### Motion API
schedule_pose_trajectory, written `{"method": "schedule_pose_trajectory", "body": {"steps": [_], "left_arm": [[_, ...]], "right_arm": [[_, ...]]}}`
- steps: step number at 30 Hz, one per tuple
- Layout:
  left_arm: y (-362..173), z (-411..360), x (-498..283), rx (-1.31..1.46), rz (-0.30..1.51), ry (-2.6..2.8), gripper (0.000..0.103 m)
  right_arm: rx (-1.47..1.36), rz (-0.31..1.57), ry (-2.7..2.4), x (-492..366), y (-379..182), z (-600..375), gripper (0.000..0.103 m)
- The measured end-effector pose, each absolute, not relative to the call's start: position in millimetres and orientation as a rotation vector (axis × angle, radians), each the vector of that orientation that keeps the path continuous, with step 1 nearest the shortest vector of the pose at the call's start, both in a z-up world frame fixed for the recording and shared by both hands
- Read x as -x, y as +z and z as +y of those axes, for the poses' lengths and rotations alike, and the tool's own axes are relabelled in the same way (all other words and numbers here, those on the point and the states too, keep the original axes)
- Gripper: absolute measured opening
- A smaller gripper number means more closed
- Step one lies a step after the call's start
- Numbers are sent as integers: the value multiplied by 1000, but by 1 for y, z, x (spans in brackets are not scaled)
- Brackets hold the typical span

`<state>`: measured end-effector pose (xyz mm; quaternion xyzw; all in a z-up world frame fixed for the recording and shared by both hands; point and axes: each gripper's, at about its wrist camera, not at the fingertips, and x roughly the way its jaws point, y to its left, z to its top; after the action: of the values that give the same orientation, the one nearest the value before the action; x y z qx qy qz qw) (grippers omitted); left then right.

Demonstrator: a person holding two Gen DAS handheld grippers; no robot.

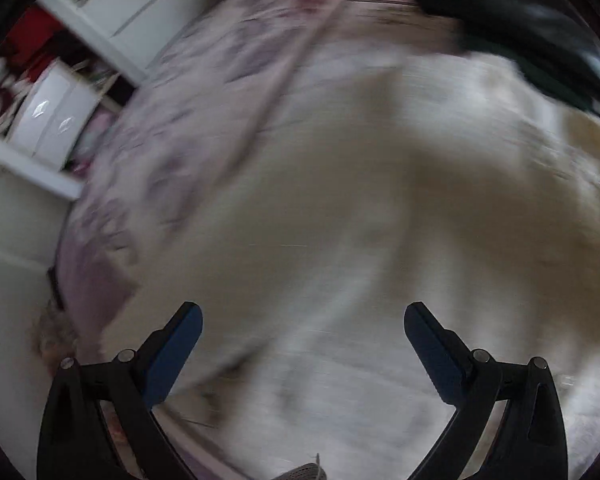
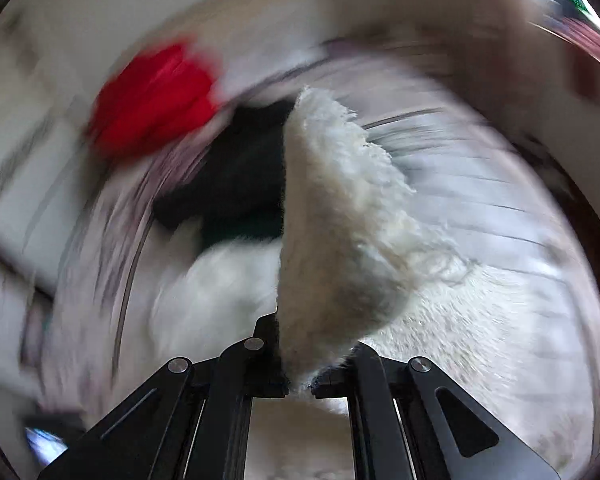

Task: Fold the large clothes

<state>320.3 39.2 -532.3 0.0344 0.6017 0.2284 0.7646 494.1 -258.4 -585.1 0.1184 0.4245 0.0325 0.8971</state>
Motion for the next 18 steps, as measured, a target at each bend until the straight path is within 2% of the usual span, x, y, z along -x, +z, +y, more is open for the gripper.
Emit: {"method": "schedule_pose_trajectory", "body": {"steps": [2,6,7,8,9,10,11,12,15,18], "left_arm": [[-534,69,-312,-88,1303,555,103],[-535,106,-304,-86,1312,595,103],[-534,107,-304,-78,1313,584,103],[-530,108,-305,-73,1311,573,103],[-527,106,-306,-68,1306,560,103],[-522,103,-307,-61,1299,541,103],[-518,98,-310,-52,1292,514,103],[-514,93,-313,-47,1288,491,103],[-509,69,-330,-47,1272,406,103],[-512,42,-348,-69,1258,340,103]], "right_arm": [[-96,960,193,-505,-624,-178,6],[88,1155,341,-518,-691,-85,7],[79,1226,357,-515,-709,-77,10],[34,1296,377,-516,-721,-75,17],[-25,1340,400,-515,-726,-81,32],[-116,1370,423,-510,-726,-91,40],[-217,1372,420,-503,-718,-109,53],[-274,1352,408,-493,-715,-126,58],[-359,1283,242,-459,-687,-191,58],[-282,1288,-96,-429,-680,-265,59]]}}
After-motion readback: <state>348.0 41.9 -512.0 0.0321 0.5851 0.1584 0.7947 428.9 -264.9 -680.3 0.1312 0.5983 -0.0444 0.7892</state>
